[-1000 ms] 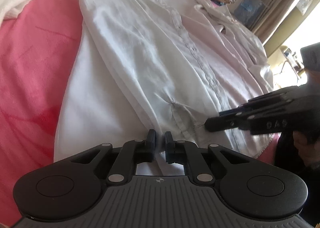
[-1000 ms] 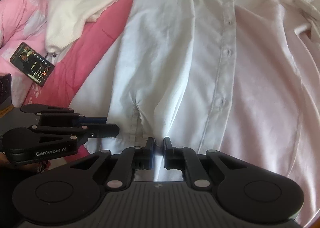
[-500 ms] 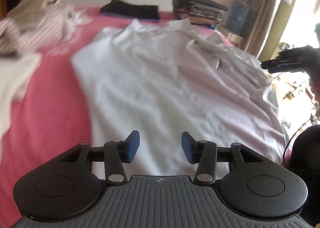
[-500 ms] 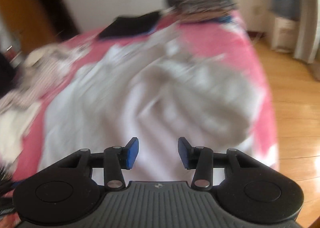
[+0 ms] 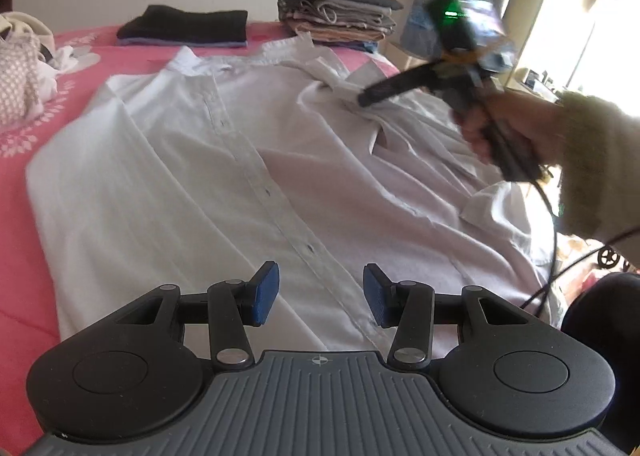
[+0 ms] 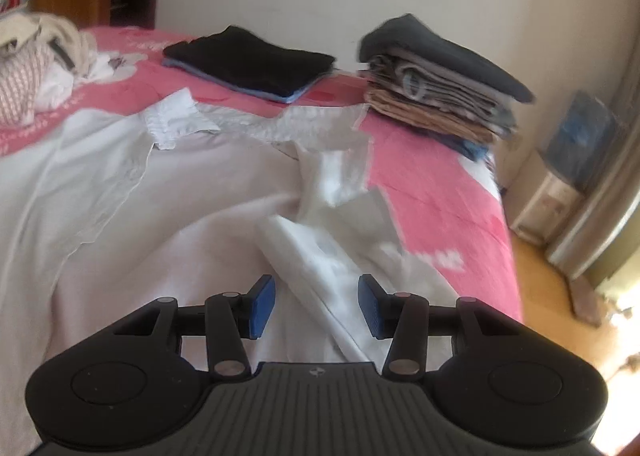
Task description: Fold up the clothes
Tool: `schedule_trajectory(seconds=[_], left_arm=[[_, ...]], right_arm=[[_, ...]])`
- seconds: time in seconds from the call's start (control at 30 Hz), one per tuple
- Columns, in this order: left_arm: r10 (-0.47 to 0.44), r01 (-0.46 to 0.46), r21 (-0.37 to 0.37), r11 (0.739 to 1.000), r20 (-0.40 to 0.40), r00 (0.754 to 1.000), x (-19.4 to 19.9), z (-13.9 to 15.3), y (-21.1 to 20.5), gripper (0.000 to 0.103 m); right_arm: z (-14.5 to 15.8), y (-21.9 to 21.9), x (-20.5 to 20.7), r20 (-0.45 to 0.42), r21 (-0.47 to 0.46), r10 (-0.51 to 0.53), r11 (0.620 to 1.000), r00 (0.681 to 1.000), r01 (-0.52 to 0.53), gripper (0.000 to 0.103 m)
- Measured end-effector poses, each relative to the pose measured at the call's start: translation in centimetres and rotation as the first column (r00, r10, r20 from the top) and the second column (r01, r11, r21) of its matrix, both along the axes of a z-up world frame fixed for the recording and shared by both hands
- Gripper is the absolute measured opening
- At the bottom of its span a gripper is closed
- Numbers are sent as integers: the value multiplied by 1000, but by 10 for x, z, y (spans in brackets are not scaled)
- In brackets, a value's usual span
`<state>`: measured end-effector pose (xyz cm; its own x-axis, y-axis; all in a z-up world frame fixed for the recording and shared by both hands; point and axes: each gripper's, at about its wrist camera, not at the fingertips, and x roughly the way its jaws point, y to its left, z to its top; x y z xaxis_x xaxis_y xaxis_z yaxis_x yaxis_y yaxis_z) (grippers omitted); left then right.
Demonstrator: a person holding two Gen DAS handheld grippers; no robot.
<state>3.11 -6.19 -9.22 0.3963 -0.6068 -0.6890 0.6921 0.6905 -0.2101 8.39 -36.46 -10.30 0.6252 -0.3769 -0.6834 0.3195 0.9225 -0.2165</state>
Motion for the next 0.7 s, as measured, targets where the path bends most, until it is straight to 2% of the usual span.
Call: schedule_trajectory(seconds=[0.1,0.13,0.17,0.27,0.37,0.47,0.53,0.6,0.63,0.67,0.7], left_arm=[[5,-5,-1,1000,-17,1000,5,-5,-2,46],[10,-10,-6,1000,-27,1000,7,-6,-2,46],[14,-14,-10,1000,-37,999,9,-8,-3,46],[11,-12,-18,1000,-59,998,12,-12,-5,46],[-3,3,-1,1000,-65,998,13,-17,-11,46],[-12,12,3,1000,-62,998,10,-16,-15,46],[-19,19,3,1000,-56,998,7,-15,-18,46],[-21,21,4,1000,-43,999,4,-12,-19,46],[-21,21,4,1000,-38,999,2,-11,-19,46],[-19,19,3,1000,-35,999,1,-10,-20,46],[-17,17,3,1000,-32,999,0,-8,-20,46]], right_arm=[[-11,-7,18,-14,-22,-7,1000,1000,7,35],[-15,-9,24,-18,-30,-9,1000,1000,9,14],[-18,-12,29,-16,-32,-16,999,1000,16,5],[5,-42,7,130,82,-131,989,983,121,4],[27,-76,-23,233,191,-262,957,937,220,4],[29,-118,-46,227,238,-411,902,883,359,4],[23,-149,-63,175,319,-526,830,832,457,7],[17,-172,-78,108,400,-588,764,802,506,9],[18,-176,-87,90,418,-602,745,793,519,16],[22,-176,-97,99,426,-601,746,793,512,29],[29,-172,-107,126,425,-593,757,796,497,38]])
